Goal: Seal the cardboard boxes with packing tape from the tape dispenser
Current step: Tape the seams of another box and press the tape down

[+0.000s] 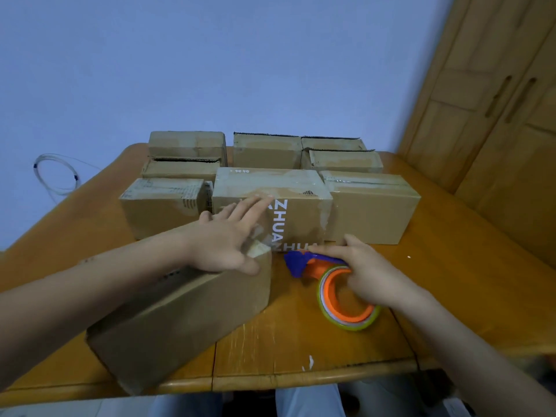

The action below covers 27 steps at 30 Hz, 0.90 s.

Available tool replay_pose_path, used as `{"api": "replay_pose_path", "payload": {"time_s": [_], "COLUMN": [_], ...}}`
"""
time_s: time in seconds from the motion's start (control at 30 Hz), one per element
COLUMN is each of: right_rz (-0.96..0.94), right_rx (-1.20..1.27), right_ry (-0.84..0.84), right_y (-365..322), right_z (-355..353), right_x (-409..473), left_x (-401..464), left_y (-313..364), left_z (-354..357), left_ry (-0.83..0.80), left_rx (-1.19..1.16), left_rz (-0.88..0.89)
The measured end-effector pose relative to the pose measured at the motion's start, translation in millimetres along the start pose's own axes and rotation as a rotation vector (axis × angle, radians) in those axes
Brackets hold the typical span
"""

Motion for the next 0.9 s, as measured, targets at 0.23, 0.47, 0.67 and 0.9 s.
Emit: {"api": "replay_pose_path", "payload": {"time_s": [0.23, 0.47, 0.67, 0.9], "right_rz": [0.005, 0.038, -0.033, -0.327], "right_rx": [0.388, 0.231, 0.228, 0.687], "right_ry": [-0.057, 0.008, 0.306, 0.585], "right_y": [25.0, 34.7, 16.2, -57.7], "right_z": [22.2, 32.1, 8.9, 23.1], "right_x": [34.3, 42.9, 15.4, -21.4], "left_x": [-22.8, -45.0, -45.4, -50.4], "left_y": [0.8, 9.0, 4.8, 3.5], "left_z": [-7.8, 10.8, 16.2, 14.8], "left_ry": [-0.096, 0.06, 0.12, 0.122], "left_rx": [0.067, 0.203, 0.134, 0.06], "left_rz": [0.171, -0.067, -0.127, 0.051]}}
Point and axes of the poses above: each hand's wrist, its own x-axis towards the middle knuckle, its own z-axis out of the palm, y = z × x, the point moved 4 cm from there along x, towards the middle knuckle, and after that the axes turned 9 degrees about z, right-handed, at the moved point
